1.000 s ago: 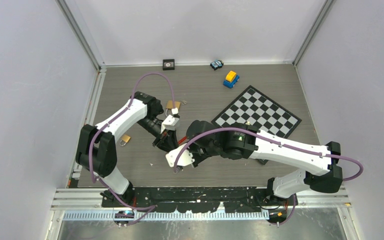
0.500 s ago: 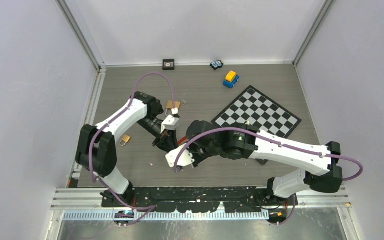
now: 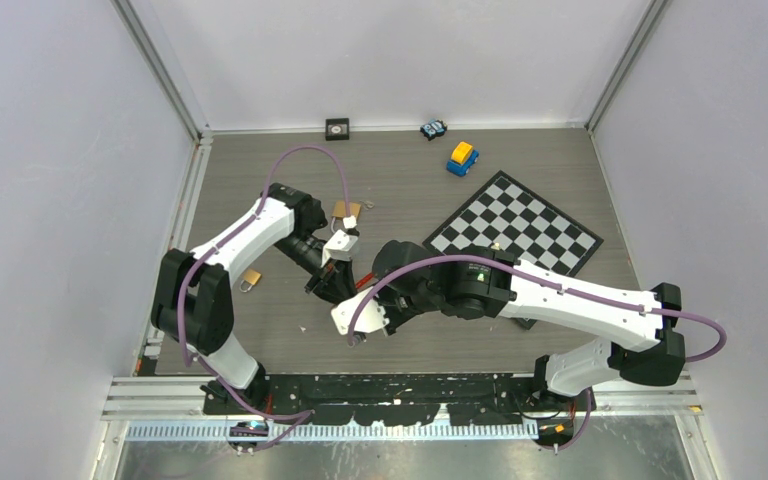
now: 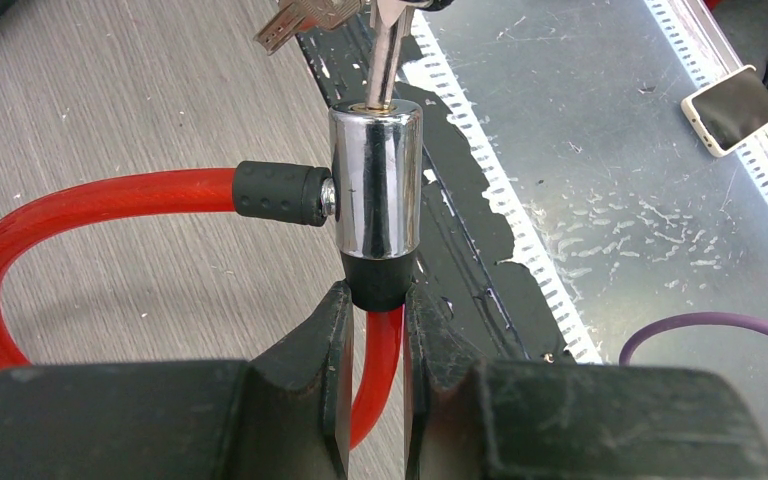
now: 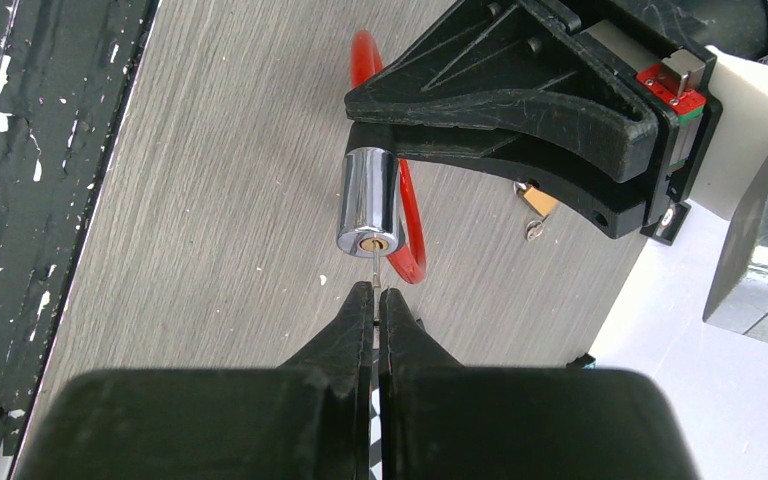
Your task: Unlock with the key
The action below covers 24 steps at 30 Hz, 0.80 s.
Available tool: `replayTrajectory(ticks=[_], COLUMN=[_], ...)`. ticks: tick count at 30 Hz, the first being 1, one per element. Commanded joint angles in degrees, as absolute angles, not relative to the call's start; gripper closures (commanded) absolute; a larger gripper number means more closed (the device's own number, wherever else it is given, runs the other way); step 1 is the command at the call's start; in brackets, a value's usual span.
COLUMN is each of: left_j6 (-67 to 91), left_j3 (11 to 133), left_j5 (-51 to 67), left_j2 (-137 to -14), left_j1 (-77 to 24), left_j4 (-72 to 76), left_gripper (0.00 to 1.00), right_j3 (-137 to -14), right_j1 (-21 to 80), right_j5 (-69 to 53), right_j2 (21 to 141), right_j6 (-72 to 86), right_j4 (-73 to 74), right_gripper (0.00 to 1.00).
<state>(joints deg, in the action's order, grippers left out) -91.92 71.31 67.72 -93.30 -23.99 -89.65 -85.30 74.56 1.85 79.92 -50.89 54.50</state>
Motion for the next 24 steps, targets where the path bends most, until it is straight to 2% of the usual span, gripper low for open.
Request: replayTrajectory(ticks=[1,24], left_j6=[-93.25,-93.09], left_j3=[71.02,71.22], left_j5=[69.29,69.19], left_j2=[-91.28,-90.4], left_j1=[-23.73,-24.35], left_j4=[-101.82,-101.79], left_gripper=[1.0,1.0], right_j3=[-86.88,-81.96], right_j1=[74.93,74.97], right_j5=[1.83,0.87], right_j2=[80.23,79.63], right_j6=[-51.06,-51.25], right_j4=[53.25,49.41], right_gripper=[0.99,0.99])
